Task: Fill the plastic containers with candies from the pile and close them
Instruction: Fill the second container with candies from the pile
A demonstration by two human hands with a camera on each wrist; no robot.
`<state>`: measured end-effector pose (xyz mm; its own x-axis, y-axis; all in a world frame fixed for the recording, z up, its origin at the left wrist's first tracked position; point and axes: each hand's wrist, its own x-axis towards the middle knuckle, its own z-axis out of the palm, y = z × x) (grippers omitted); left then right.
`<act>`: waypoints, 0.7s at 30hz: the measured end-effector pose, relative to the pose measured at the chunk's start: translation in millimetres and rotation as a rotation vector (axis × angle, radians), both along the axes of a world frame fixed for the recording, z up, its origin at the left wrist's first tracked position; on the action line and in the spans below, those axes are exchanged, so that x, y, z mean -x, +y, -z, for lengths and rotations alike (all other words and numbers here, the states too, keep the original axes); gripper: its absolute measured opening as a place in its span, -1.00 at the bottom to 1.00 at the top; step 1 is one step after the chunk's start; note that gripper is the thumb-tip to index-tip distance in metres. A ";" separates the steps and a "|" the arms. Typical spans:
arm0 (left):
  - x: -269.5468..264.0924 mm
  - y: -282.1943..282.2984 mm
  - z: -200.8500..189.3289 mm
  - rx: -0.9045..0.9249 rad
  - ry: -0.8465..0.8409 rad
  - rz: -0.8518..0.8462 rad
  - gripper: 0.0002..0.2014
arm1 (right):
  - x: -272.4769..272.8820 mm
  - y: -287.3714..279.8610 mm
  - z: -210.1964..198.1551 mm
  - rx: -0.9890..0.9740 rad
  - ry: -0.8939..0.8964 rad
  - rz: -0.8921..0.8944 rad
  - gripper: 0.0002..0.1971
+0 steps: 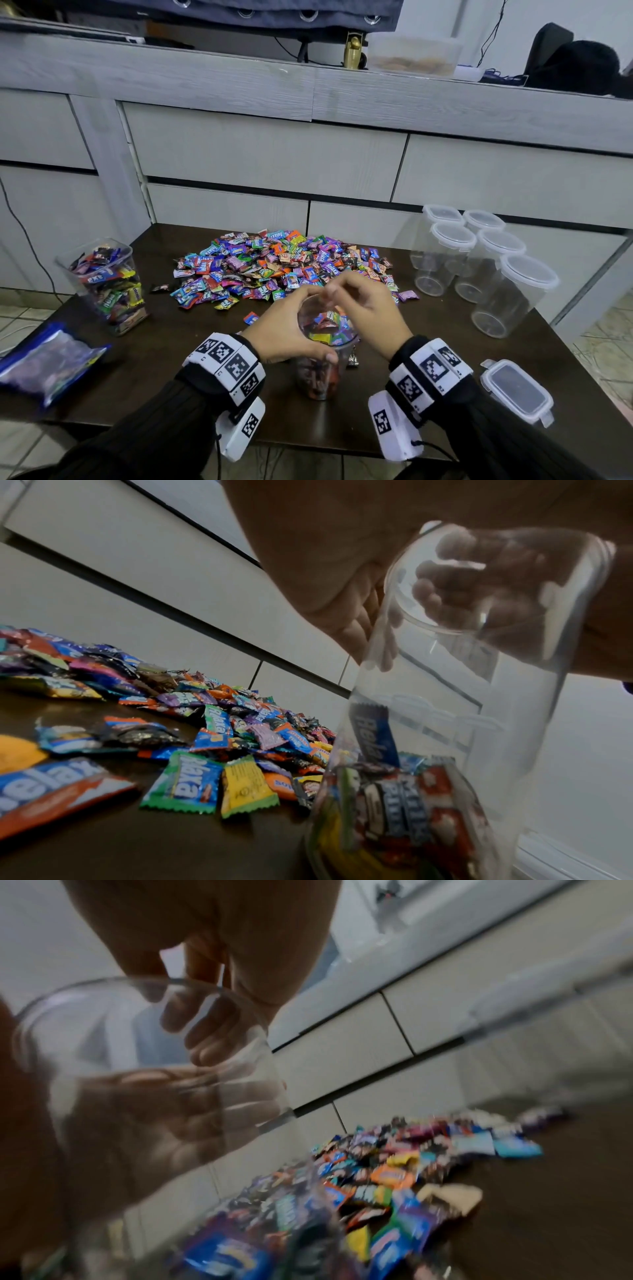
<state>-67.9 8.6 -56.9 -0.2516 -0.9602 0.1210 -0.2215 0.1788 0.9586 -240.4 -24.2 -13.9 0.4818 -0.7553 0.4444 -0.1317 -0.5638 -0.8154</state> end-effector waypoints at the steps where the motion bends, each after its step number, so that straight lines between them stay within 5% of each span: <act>1: -1.2 -0.5 1.8 -0.005 0.037 0.014 0.15 | 1.9 -3.2 0.9 -0.104 -0.131 0.031 -0.87; 4: -8.7 -0.4 5.2 0.000 0.093 -0.017 0.22 | 12.2 -18.0 11.8 -0.191 -0.203 0.255 -0.89; 5: -12.5 0.8 6.1 0.008 0.079 -0.067 0.17 | 17.7 -23.6 19.7 -0.204 -0.079 0.317 -0.86; 7: -22.9 2.8 10.2 0.014 -0.038 -0.196 -0.01 | 29.2 -31.4 39.9 -0.243 0.338 0.342 -0.44; 9: -38.0 2.6 18.5 -0.009 -0.281 -0.337 -0.16 | 36.1 -33.2 61.7 -0.259 0.715 0.307 -0.04; 12: -58.4 2.2 31.1 -0.138 -0.805 -0.322 -0.09 | 40.7 -34.1 85.5 -0.247 1.018 0.305 0.21; 16: -74.1 2.8 52.4 -0.365 -1.250 -0.223 0.12 | 34.2 -41.6 99.3 -0.147 1.198 0.248 0.25; 21: -83.4 -4.6 65.3 -0.321 -1.396 -0.178 0.16 | 24.8 -64.5 102.7 -0.060 1.272 0.136 0.19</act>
